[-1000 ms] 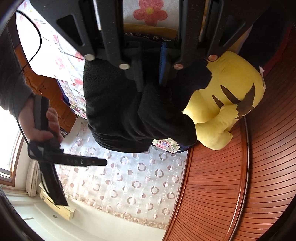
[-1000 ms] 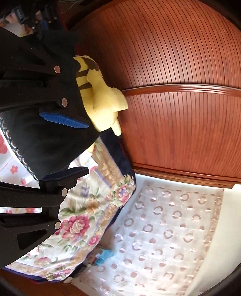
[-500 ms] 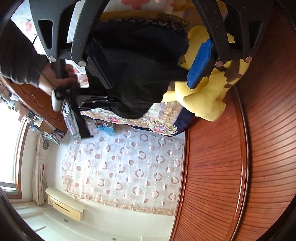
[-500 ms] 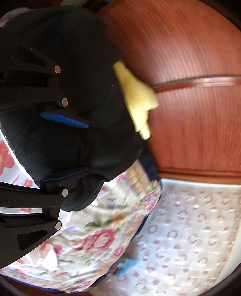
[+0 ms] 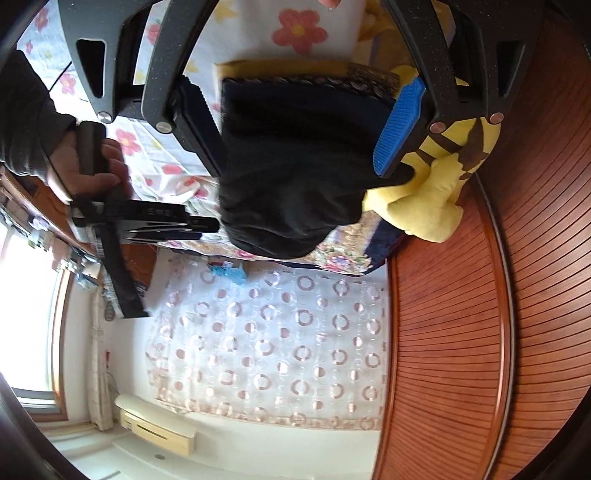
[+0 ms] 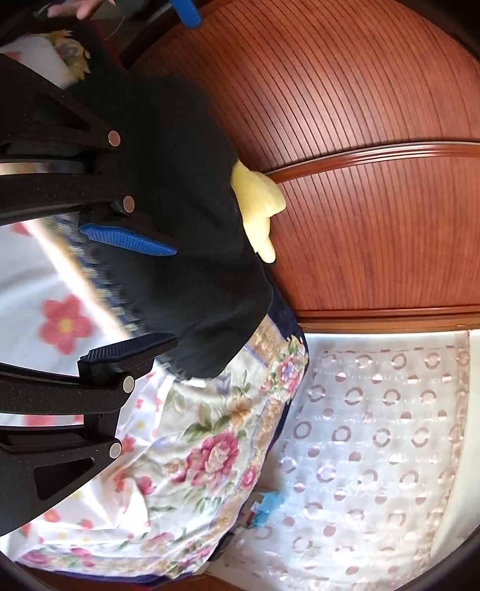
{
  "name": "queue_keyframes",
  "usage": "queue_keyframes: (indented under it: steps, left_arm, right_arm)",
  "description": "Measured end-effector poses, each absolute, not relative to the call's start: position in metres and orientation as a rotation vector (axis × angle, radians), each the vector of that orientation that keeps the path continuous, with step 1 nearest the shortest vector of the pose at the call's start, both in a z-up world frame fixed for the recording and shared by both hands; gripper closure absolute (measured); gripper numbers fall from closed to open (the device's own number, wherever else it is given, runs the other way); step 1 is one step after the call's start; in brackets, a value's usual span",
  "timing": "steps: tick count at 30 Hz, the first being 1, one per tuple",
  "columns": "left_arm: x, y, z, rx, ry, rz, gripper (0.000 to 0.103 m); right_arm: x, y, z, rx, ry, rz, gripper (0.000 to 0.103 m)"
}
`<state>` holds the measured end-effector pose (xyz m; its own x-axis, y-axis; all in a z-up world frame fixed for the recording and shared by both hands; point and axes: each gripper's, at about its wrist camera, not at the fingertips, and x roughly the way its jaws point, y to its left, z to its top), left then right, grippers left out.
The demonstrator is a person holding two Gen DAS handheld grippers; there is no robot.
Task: Fold small clothes
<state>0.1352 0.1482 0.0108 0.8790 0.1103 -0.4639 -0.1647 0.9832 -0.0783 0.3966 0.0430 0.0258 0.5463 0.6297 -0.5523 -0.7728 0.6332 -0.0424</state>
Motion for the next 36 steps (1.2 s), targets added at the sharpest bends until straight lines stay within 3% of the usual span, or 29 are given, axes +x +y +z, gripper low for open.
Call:
queue_keyframes:
  steps: [7, 17, 29, 36]
  left_arm:
    - [0.124, 0.107, 0.012, -0.091, 0.489, 0.080, 0.021]
    - [0.103, 0.048, 0.016, -0.062, 0.486, -0.007, 0.021]
    - [0.073, 0.001, 0.036, -0.017, 0.450, -0.020, 0.021]
    - [0.061, -0.008, 0.042, -0.027, 0.433, -0.012, 0.021]
  right_arm:
    - [0.315, -0.032, 0.032, -0.238, 0.490, 0.768, 0.053]
    - [0.191, -0.125, 0.036, -0.154, 0.435, 0.595, 0.030]
    - [0.044, -0.189, 0.051, -0.021, 0.309, 0.390, 0.029]
    - [0.001, -0.192, 0.050, -0.015, 0.268, 0.326, 0.029]
